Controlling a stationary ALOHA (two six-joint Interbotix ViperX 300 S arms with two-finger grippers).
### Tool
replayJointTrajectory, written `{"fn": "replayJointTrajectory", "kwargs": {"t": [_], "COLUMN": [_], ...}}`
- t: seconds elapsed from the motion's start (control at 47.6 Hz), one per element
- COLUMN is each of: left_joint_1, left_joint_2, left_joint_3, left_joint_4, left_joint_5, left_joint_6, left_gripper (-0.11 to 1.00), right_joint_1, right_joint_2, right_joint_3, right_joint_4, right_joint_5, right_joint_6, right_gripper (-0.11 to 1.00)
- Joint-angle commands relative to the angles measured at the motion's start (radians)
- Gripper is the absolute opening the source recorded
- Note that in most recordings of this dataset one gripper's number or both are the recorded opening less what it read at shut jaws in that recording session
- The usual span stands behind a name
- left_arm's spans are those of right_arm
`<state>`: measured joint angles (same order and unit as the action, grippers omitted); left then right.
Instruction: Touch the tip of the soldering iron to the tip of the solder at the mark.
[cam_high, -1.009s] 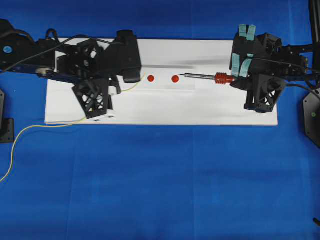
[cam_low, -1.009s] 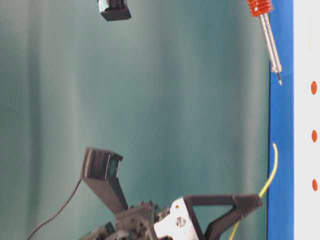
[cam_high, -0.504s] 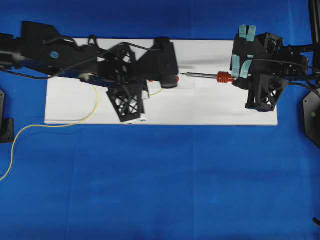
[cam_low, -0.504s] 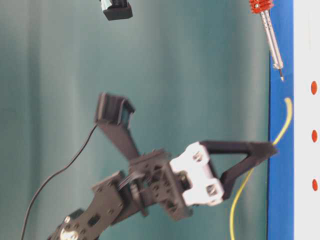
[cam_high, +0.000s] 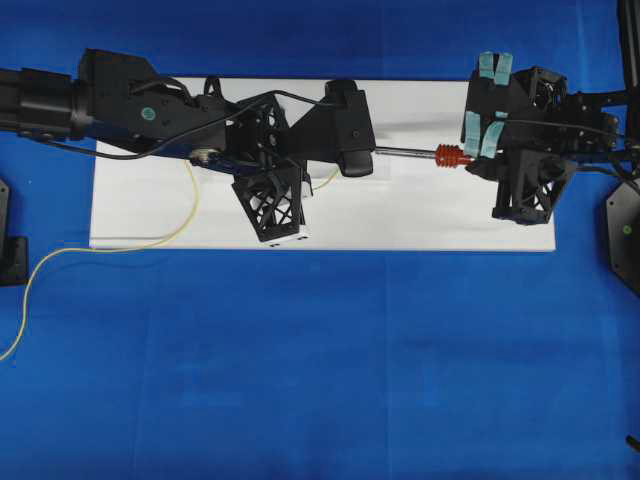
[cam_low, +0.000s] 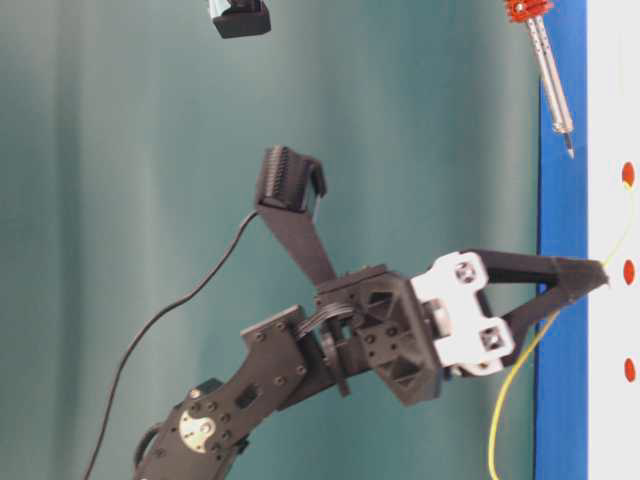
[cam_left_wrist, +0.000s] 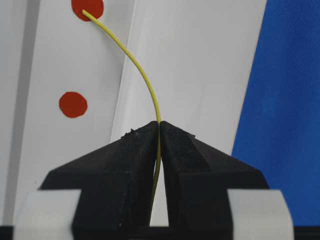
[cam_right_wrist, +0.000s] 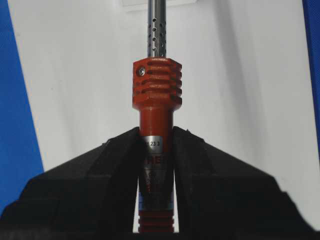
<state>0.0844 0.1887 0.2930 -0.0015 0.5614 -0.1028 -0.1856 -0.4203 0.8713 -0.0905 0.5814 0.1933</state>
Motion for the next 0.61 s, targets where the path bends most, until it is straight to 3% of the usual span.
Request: {"fn": "replayJointTrajectory", "kwargs": {"t": [0.0, 0.588], "left_joint_1": [0.003, 0.003], "left_joint_2": [-0.012, -0.015], "left_joint_3": [-0.025, -0.017], "left_joint_4": [0.0, 0.0], "left_joint_5": [-0.02, -0.014], "left_joint_6": [0.002, 0.005], "left_gripper": [0.02, 0.02], "right_joint_1": [0.0, 0.0], "right_joint_2": [-0.006, 0.063], "right_joint_3": [-0.009, -0.034], "right_joint_4": [-0.003, -0.003], "right_joint_5": [-0.008, -0.015], "right_joint_6": [0.0, 0.0], "right_gripper": [0.06, 0.06]}}
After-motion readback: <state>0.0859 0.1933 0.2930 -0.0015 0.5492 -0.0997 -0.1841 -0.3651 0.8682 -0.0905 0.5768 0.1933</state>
